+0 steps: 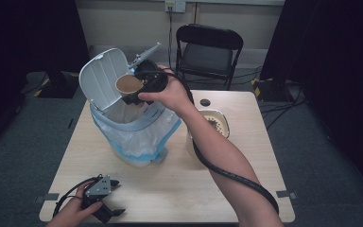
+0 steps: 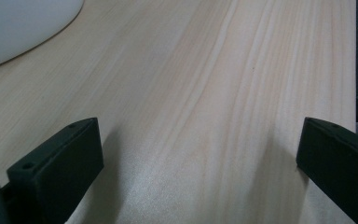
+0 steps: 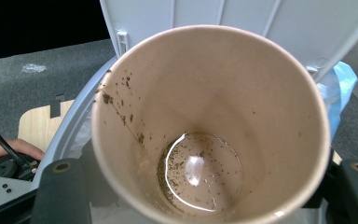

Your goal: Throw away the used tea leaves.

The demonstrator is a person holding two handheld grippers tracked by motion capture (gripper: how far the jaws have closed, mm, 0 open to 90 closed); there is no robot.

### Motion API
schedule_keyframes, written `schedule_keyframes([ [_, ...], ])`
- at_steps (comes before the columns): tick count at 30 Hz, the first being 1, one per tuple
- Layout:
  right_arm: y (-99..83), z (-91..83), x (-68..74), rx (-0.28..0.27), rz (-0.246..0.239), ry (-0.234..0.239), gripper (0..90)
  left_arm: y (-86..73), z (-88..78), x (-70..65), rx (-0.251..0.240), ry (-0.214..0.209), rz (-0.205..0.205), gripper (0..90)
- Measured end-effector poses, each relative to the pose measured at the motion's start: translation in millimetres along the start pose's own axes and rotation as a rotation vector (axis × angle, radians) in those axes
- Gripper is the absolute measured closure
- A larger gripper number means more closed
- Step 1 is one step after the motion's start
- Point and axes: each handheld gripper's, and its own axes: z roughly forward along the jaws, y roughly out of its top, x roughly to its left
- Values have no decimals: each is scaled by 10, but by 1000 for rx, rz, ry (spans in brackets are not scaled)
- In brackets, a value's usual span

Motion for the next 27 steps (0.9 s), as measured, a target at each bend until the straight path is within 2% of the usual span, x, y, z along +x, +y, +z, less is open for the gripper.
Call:
schedule_keyframes([
  [8,-19,101,35,9,0,8,276,0,-1,2,1,-1,2,0],
  [15,-36,176,44,-7,1,17,259,0,-2,2,2,-1,3,0],
  [16,-42,185,45,-19,5,26,241,0,-2,2,2,-1,3,0],
  [18,-51,208,47,-9,17,46,125,0,-2,2,2,-1,3,0],
  [20,-58,218,67,10,9,44,164,0,-2,2,2,-1,3,0],
  [22,-71,215,88,19,-4,36,143,0,-2,2,2,-1,3,0],
  [27,-121,149,97,5,0,49,142,0,-2,2,2,-1,3,0],
])
